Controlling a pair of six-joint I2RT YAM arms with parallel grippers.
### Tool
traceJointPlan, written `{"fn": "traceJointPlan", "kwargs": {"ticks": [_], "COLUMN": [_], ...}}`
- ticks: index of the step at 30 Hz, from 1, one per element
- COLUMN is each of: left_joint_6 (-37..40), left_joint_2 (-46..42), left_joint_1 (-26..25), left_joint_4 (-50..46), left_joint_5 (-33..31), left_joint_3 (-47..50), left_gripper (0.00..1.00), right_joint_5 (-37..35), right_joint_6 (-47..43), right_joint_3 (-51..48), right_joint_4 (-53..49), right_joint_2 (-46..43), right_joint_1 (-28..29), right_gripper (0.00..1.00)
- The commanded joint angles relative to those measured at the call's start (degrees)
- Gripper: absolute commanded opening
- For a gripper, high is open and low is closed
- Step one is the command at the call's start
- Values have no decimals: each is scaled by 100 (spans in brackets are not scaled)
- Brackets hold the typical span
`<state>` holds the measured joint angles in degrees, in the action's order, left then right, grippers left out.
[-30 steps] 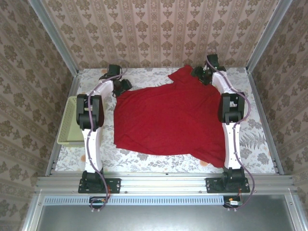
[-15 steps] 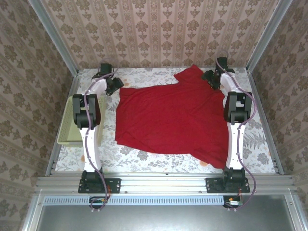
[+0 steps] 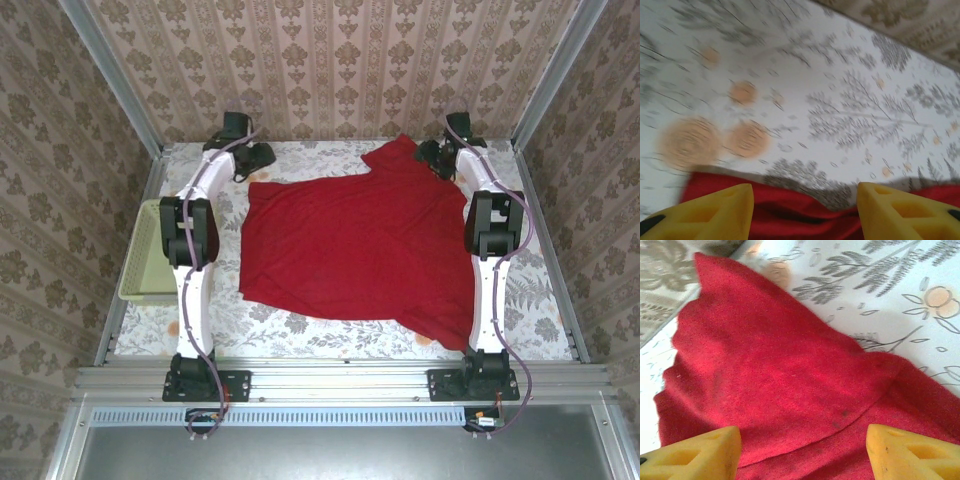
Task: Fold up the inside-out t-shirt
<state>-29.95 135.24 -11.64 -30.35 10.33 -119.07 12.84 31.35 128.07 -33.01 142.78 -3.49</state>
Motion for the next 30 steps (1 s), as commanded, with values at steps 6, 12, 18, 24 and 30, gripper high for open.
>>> {"fn": "traceJointPlan", "kwargs": {"ticks": [6, 12, 18, 24, 30], "left_joint_6": [-293, -171, -195, 84, 501], "left_joint_2": [422, 809, 1125, 1804, 218], "left_joint_1": [72, 235, 504, 598, 501], "left_joint_4": [224, 53, -66, -922, -1969], "left_joint_5": [496, 276, 266, 700, -328], "left_joint_3": [256, -62, -502, -2681, -1789], "left_gripper": [56, 55, 54, 55, 64], "right_joint_5": [307, 162, 309, 918, 525], "right_joint_6": [180, 572, 792, 813, -33], "right_joint_3": [572, 802, 1192, 2728, 1824], "right_joint_4": [-222, -437, -354, -589, -1210], "right_joint_2": [437, 786, 1152, 1724, 296], "right_joint_1": [24, -111, -257, -275, -302], "right_gripper": [69, 68, 68, 68, 70]}}
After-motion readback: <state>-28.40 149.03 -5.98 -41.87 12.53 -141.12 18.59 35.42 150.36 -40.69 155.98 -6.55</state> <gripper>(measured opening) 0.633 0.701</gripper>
